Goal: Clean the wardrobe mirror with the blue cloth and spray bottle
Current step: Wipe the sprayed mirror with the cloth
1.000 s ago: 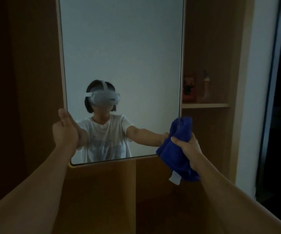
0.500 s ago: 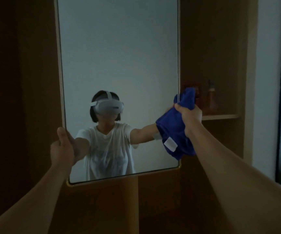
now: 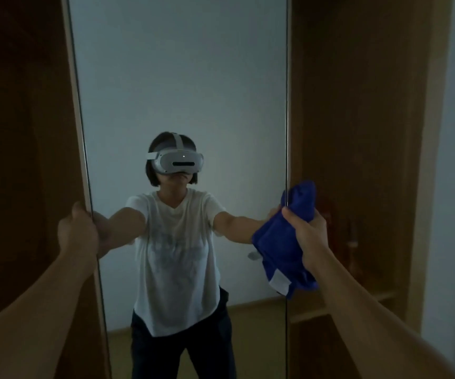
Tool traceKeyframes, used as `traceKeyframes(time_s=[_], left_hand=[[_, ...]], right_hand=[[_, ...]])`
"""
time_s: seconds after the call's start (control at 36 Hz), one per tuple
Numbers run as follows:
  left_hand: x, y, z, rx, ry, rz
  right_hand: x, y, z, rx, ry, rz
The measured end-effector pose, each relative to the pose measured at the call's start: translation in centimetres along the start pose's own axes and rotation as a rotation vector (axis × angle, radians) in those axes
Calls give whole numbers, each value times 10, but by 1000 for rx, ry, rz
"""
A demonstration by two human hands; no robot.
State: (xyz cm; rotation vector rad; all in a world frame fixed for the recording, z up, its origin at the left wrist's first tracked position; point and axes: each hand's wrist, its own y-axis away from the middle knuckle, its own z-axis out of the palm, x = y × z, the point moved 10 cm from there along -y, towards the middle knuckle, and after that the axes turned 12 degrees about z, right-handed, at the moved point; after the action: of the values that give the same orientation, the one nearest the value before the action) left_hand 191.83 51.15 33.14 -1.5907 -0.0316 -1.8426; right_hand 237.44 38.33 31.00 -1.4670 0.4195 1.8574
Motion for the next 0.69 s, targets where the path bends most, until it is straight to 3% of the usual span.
traceKeyframes(time_s=[0.11,0.42,0.69], left_hand=[[58,-19,13,48,21,-5],[248,-68,55,8,74,231],[315,-90,72,50,55,240]], right_hand=[[-75,-13,28,12,-5,-34],[-227,-35,76,41,-25,-41],[-298,-43,90,71,-28,-39]])
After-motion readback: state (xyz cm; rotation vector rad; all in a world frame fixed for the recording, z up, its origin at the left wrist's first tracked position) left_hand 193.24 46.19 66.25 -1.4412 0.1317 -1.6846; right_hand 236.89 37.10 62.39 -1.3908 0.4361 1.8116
